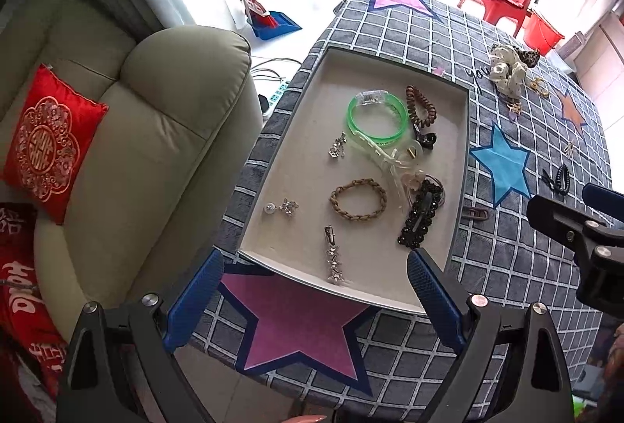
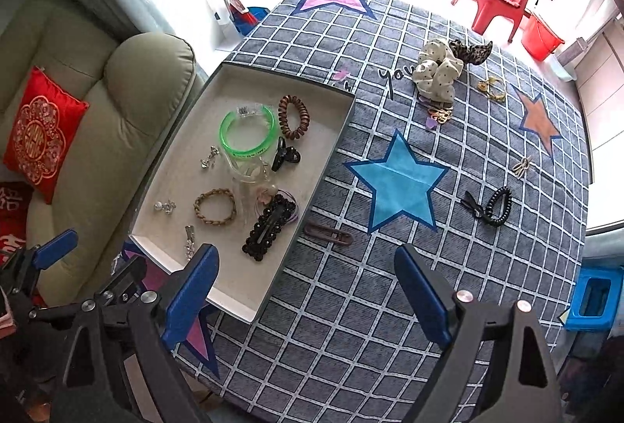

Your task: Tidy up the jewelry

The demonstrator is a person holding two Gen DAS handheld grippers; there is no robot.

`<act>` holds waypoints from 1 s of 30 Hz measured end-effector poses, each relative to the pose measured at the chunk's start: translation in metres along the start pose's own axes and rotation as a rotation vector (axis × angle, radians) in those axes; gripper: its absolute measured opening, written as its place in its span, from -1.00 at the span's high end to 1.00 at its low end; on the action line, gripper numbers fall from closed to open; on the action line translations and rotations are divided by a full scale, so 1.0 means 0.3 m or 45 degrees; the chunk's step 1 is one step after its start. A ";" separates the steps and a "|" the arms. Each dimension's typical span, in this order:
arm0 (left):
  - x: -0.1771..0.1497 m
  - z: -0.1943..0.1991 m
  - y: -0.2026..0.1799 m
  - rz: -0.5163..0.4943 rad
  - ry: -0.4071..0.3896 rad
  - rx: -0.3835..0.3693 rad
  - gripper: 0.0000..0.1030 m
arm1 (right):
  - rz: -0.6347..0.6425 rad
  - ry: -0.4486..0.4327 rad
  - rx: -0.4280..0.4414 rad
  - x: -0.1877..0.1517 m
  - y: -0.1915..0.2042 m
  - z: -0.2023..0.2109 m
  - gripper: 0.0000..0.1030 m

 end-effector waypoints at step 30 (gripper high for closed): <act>-0.016 0.014 0.027 0.030 0.004 0.012 -0.87 | 0.009 0.007 0.003 -0.007 0.036 0.003 -0.80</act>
Point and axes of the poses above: each gripper's, at about its wrist camera, not at the fingertips, and z roughly against the way its jaws point, y to its left, x to its top, the point moved 8 cm from there along -z, roughly the way its jaws point, and after that the axes turned 12 degrees about -y, right-handed, at the moved point
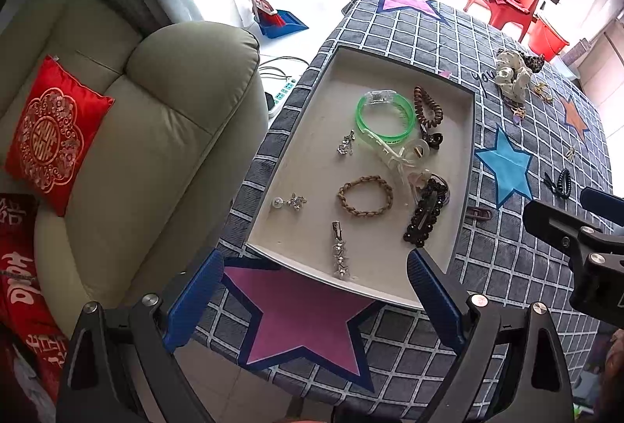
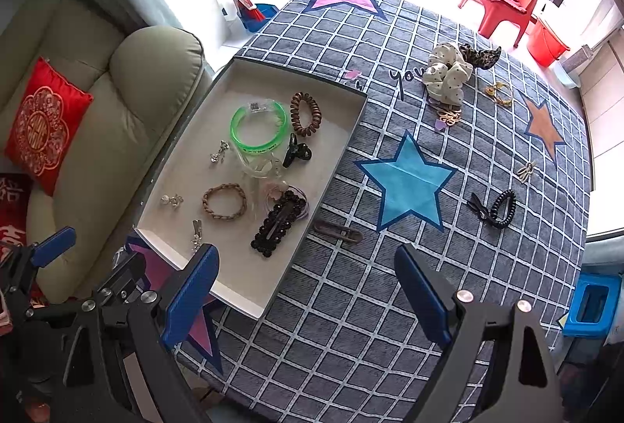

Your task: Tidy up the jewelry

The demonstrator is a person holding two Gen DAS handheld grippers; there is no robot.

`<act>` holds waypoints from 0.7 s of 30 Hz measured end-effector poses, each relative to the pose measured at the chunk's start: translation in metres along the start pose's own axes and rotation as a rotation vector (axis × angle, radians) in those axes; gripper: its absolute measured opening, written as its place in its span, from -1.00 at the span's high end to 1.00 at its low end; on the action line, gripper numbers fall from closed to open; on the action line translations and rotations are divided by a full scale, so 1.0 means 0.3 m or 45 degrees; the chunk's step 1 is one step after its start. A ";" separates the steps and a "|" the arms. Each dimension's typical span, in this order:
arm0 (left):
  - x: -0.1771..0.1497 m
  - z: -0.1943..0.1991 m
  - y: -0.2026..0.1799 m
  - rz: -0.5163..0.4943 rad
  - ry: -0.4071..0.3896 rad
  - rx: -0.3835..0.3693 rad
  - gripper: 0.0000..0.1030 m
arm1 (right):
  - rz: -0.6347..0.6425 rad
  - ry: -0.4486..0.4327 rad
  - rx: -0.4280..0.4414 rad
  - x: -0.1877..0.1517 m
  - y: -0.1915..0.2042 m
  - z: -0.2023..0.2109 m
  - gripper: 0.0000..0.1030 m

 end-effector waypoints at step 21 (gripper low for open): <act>-0.003 -0.005 0.004 -0.002 0.004 0.004 -0.87 | 0.000 0.001 0.002 -0.004 0.004 -0.004 -0.80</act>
Point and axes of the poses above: each gripper's, at about its wrist camera, not at the fingertips, and z roughly against the way its jaws point, y to its left, x to its top, the point moved 8 cm from there along -z, roughly the way its jaws point, and after that the axes turned 12 degrees about -y, right-handed, at the moved point
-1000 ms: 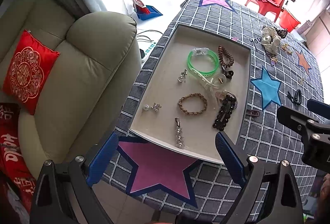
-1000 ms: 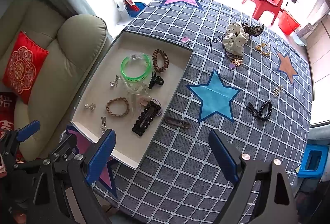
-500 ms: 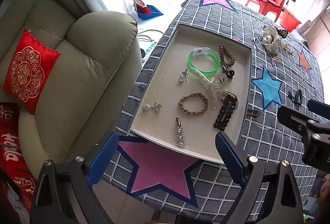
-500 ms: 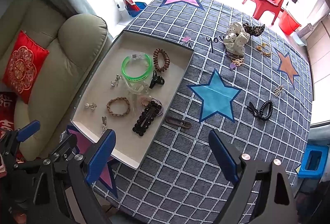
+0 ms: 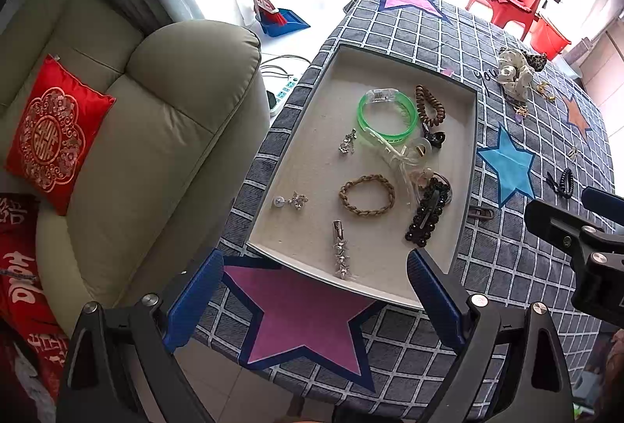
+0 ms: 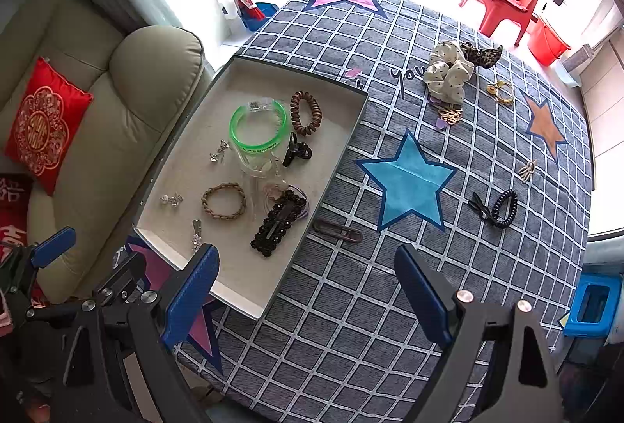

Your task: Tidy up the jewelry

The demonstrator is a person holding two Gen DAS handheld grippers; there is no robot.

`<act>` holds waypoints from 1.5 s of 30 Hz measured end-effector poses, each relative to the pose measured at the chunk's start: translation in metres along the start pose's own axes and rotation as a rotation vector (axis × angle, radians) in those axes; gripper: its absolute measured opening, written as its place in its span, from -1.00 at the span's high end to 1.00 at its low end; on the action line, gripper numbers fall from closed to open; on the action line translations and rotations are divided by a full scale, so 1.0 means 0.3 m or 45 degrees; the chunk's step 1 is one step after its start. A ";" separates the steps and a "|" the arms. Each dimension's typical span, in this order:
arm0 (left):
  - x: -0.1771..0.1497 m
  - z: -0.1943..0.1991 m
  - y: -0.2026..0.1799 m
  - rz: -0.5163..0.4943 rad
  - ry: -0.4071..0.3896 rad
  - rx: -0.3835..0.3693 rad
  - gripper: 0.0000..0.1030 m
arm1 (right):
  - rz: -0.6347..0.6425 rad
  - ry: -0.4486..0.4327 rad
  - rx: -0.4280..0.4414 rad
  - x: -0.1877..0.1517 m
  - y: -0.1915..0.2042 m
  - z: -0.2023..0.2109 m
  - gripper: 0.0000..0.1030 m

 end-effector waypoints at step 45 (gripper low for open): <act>-0.019 0.009 0.013 0.003 -0.005 0.008 -0.87 | 0.005 0.002 0.004 -0.007 -0.001 0.003 -0.80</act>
Point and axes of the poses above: each gripper's, at about its wrist camera, not at the fingertips, and z roughly against the way its jaws point, y to its left, x to its top, the point moved 8 cm from there along -z, roughly the way its jaws point, and after that the axes turned 12 degrees about -y, right-handed, at the moved point
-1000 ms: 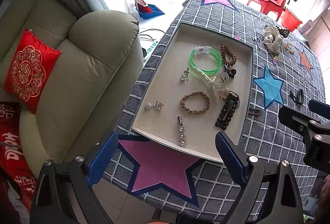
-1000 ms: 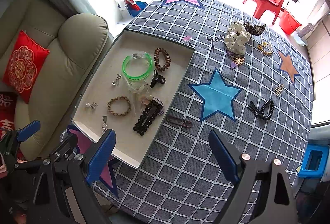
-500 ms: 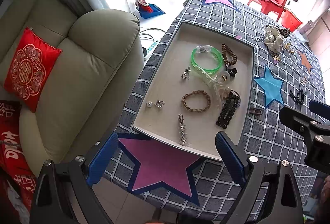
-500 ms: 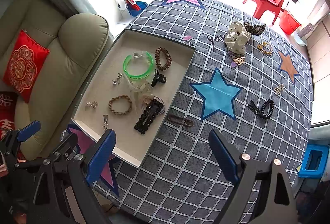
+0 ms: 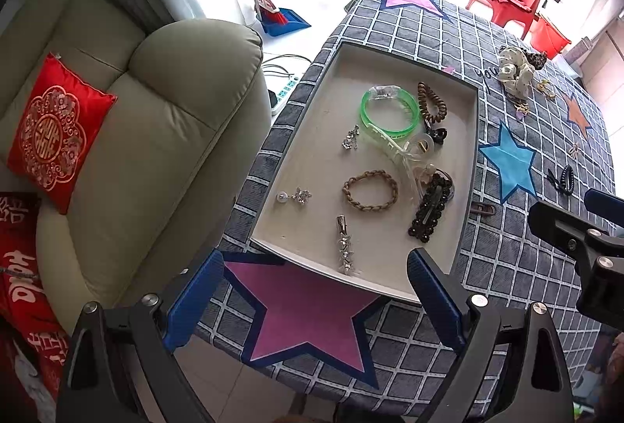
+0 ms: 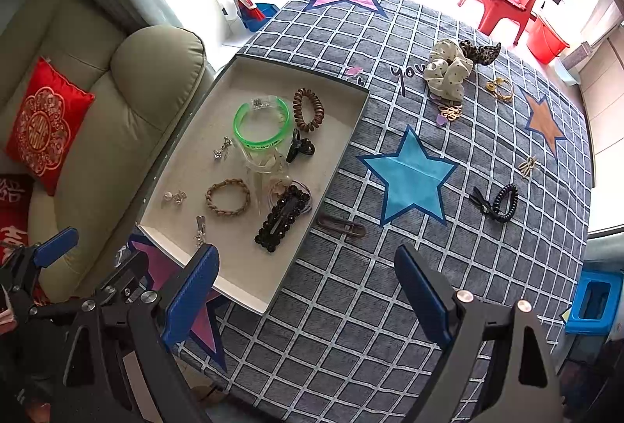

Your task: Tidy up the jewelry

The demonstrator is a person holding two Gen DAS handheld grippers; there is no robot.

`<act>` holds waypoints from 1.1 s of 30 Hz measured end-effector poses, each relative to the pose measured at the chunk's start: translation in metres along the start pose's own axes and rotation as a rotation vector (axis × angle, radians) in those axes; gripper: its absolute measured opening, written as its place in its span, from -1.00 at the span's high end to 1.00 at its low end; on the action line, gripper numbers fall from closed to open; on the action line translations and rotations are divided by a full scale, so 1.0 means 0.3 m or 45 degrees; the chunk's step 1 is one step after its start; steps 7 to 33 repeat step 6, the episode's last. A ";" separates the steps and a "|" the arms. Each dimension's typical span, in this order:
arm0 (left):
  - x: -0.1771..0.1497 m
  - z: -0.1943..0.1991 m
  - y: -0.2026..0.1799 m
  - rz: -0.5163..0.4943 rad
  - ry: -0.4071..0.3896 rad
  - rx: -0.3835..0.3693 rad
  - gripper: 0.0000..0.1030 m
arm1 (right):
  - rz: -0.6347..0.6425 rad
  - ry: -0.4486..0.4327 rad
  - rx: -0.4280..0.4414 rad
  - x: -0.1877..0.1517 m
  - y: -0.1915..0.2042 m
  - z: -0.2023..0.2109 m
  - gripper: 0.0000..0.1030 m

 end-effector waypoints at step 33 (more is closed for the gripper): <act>0.000 0.000 -0.004 -0.002 0.005 -0.003 -0.87 | -0.003 0.000 0.000 -0.003 0.005 0.000 -0.80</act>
Point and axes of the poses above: each gripper's, at about its wrist camera, not at the fingertips, and z roughly against the way its jaws point, y to its left, x to its top, the point moved 8 cm from there along -z, roughly the way its jaws point, and after that the axes turned 12 degrees about -y, right-handed, at the moved point
